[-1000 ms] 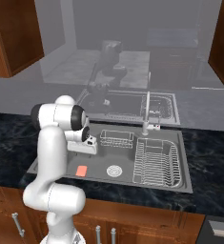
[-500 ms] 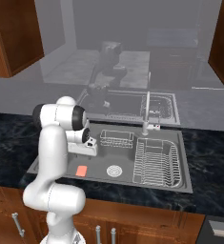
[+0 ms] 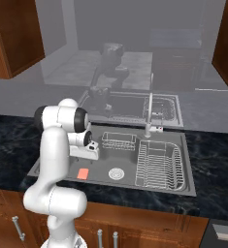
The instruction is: Pick up the sponge and bar soap from the sink, and place them back in the cabinet, and close the cabinet doors.
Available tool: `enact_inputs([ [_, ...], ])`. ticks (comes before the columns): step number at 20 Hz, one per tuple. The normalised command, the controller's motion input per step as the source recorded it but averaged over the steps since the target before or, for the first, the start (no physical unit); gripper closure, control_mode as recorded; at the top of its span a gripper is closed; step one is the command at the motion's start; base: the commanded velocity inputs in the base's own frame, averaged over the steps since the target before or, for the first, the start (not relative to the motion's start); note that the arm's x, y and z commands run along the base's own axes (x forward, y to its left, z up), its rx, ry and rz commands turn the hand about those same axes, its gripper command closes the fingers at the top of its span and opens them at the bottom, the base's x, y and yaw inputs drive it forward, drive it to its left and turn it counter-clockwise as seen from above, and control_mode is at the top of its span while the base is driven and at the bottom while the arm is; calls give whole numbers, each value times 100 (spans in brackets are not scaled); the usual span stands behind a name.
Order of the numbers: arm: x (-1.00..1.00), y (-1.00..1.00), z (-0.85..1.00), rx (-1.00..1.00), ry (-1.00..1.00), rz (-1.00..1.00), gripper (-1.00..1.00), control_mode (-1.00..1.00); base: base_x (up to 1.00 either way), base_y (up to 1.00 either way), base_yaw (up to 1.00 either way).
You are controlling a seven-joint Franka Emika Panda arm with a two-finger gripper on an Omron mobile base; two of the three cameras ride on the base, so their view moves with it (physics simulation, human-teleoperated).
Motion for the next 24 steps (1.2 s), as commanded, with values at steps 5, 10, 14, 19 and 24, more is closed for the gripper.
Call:
enact_inputs([
  [5,0,0,-4,0,4,0,-100,-100,0,0,0],
  [10,0,0,-5,0,5,0,-100,-100,0,0,0],
  [14,-1,0,-5,0,5,0,-100,-100,0,0,0],
  [19,-2,0,-5,0,5,0,-100,-100,0,0,0],
  [24,-10,0,-6,0,5,0,-100,-100,0,0,0],
])
